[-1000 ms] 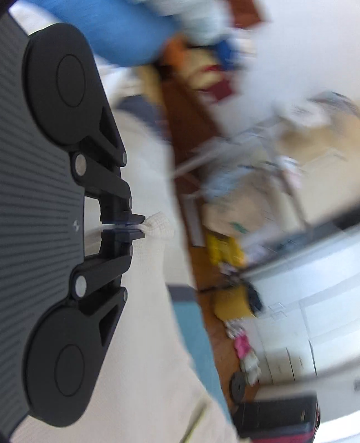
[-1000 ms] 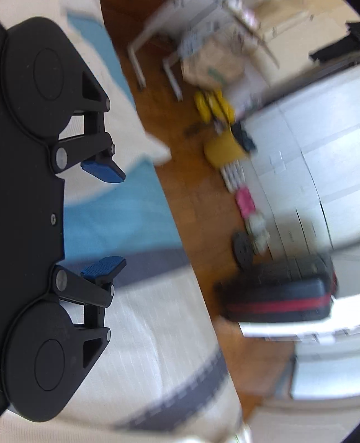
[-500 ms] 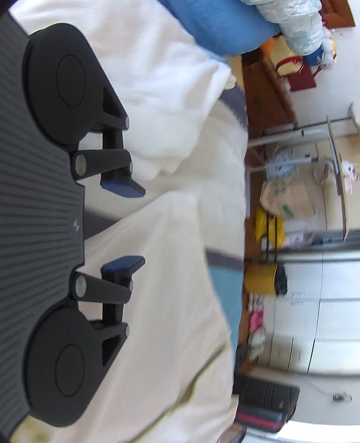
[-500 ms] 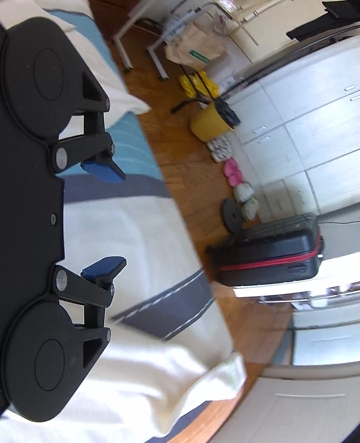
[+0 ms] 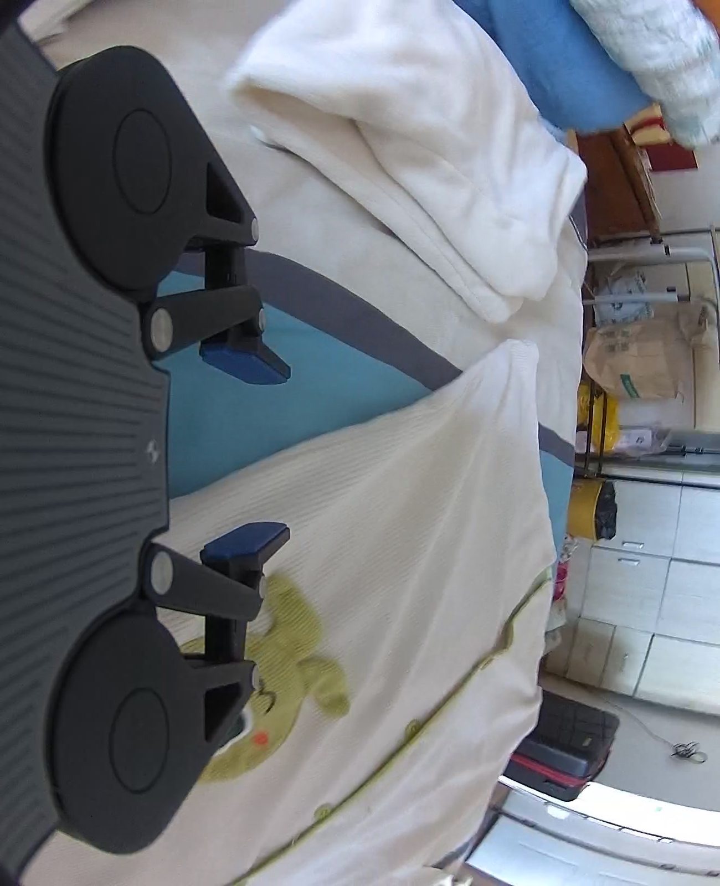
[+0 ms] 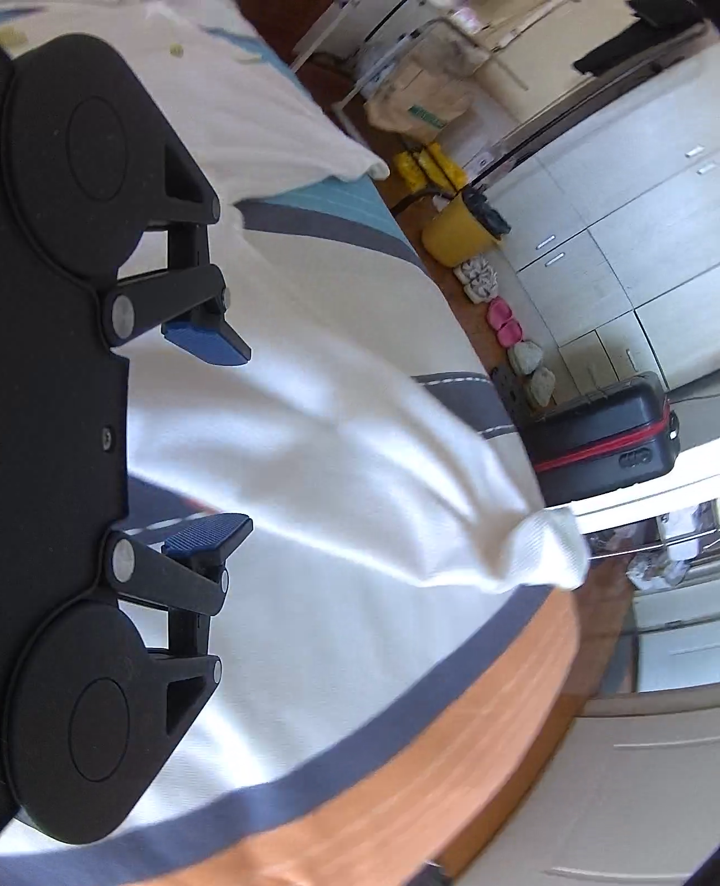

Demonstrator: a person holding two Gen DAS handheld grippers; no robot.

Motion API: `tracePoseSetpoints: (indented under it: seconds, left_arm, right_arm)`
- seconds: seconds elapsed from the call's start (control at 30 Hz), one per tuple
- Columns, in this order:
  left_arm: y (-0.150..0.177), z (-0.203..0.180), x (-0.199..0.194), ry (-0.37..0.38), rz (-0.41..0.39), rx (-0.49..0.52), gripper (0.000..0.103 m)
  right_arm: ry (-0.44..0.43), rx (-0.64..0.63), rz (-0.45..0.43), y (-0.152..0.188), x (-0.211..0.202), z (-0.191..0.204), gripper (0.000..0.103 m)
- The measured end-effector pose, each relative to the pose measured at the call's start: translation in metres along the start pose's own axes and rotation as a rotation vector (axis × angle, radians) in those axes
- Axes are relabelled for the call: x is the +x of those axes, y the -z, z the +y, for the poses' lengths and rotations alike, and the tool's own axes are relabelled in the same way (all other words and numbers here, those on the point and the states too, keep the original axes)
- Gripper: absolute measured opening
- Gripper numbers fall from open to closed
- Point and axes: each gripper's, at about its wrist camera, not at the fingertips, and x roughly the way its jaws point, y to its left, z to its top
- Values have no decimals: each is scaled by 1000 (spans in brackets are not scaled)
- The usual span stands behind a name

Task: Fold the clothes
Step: 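Move to the cream bunny garment and grasp its corner with the right gripper, then grasp the garment's waffle edge with the left gripper while the right gripper holds its corner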

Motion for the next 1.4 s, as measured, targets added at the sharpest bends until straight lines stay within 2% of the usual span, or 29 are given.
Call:
tracePoseSetpoints:
  seconds: [0.1, 0.2, 0.23, 0.3, 0.33, 0.37, 0.4, 0.43, 0.53, 0.57, 0.63, 0.73, 0.8, 0.87, 0.93, 1.0, 1.03, 1.07, 1.13, 1.2, 1.27, 1.33, 1.4]
  left_arm:
    - [7, 4, -10, -20, 2, -24, 56]
    - [21, 8, -20, -31, 9, -88, 56]
    - [26, 11, -23, -31, 22, -118, 56]
    - [35, 15, -25, -40, 59, -179, 56]
    - [37, 17, -25, -56, 82, -200, 56]
    - [37, 18, -27, -75, 101, -215, 56]
    - [34, 18, -31, -100, 109, -216, 56]
    - [31, 18, -35, -125, 118, -217, 56]
    - [24, 19, -48, -201, 149, -209, 59]
    - [24, 18, -50, -227, 173, -180, 63]
    - [29, 18, -51, -285, 203, -149, 63]
    - [42, 21, -57, -311, 229, -173, 63]
    - [48, 22, -68, -305, 213, -191, 63]
    - [53, 24, -79, -302, 194, -207, 63]
    - [50, 29, -93, -325, 157, -210, 64]
    - [50, 36, -109, -351, 119, -223, 67]
    - [51, 41, -117, -362, 101, -232, 69]
    - [53, 47, -124, -366, 89, -242, 72]
    - [60, 61, -134, -363, 79, -268, 74]
    - [73, 78, -140, -370, 84, -318, 74]
    - [85, 93, -146, -370, 86, -369, 74]
    - [96, 100, -149, -322, 89, -404, 74]
    - [106, 102, -152, -250, 94, -420, 74]
  right_arm:
    - [-76, 100, 15, 13, 12, -16, 68]
    - [-182, 243, -16, 9, 25, -19, 91]
    - [-208, 271, -17, 3, 30, -17, 90]
    - [-202, 265, -32, -11, 43, -6, 89]
    - [-176, 228, -47, -18, 48, 2, 70]
    - [-126, 167, -59, -24, 53, 10, 46]
    - [-56, 97, -63, -29, 57, 18, 7]
    - [14, 31, -99, -32, 55, 25, 4]
    - [153, -140, -354, -26, 23, 34, 3]
    - [209, -188, -351, -22, 26, 32, 3]
    - [317, -277, -267, -16, 44, 26, 3]
    - [371, -256, -276, -5, 45, 12, 3]
    - [366, -195, -277, -2, 37, 6, 3]
    - [403, -172, -273, 2, 26, 10, 5]
    - [492, -145, -277, 6, 11, 17, 23]
    - [562, -111, -359, 13, -14, 21, 64]
    - [548, -98, -442, 21, -32, 21, 68]
    - [510, -88, -493, 28, -47, 24, 68]
    - [389, -82, -520, 40, -69, 37, 68]
    - [272, -110, -487, 56, -82, 59, 68]
    - [142, -219, -406, 80, -83, 97, 68]
    - [6, -353, -311, 108, -81, 139, 68]
    - [-132, -523, -235, 152, -82, 181, 68]
